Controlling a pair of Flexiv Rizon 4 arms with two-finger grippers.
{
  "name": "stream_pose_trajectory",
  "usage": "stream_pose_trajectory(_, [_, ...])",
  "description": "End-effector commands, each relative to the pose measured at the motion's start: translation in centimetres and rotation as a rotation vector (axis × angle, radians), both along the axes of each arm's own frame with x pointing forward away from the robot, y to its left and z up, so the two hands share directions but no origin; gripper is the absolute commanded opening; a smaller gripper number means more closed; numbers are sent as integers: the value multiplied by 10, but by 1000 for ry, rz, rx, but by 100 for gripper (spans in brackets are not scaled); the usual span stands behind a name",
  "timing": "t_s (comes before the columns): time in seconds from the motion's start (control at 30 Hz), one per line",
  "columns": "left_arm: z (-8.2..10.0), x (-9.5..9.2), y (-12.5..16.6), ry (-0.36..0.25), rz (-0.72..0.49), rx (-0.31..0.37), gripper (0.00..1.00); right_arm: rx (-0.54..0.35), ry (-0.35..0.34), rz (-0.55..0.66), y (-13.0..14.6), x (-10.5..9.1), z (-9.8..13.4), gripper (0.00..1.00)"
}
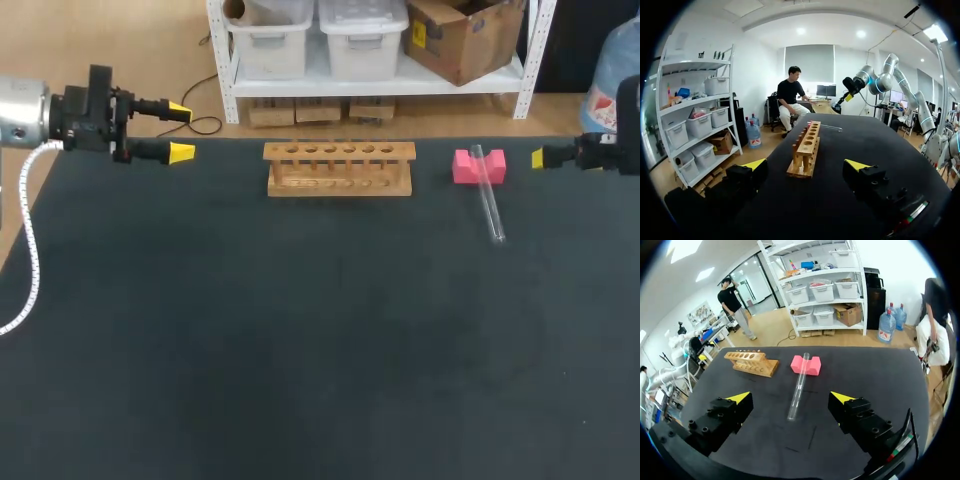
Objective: Grasp the test tube, adjust it, and insert it.
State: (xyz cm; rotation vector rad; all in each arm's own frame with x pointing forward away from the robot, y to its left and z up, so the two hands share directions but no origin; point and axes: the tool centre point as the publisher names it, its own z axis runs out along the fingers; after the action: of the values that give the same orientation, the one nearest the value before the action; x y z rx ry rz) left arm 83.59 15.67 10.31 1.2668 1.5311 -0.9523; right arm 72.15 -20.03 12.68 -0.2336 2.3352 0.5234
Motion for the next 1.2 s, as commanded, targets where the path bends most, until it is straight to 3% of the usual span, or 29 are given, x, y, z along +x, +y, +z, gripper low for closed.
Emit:
stream_pose_trajectory(0.03, [-1, 1, 0, -2, -1, -2, 100, -190, -58, -186, 11, 10, -14, 100])
stream_pose_trajectory(0.27, [-1, 1, 0, -2, -1, -2, 100, -271, -97, -198, 23, 25, -30, 100])
stream_pose_trajectory(0.77, [-1, 1, 0, -2, -1, -2, 100, -348, -68, -218, 33, 50, -73, 100])
stream_pose_trajectory(1.2, [-1, 1, 0, -2, -1, -2, 100, -314, -32, -152, 47, 59, -99, 100])
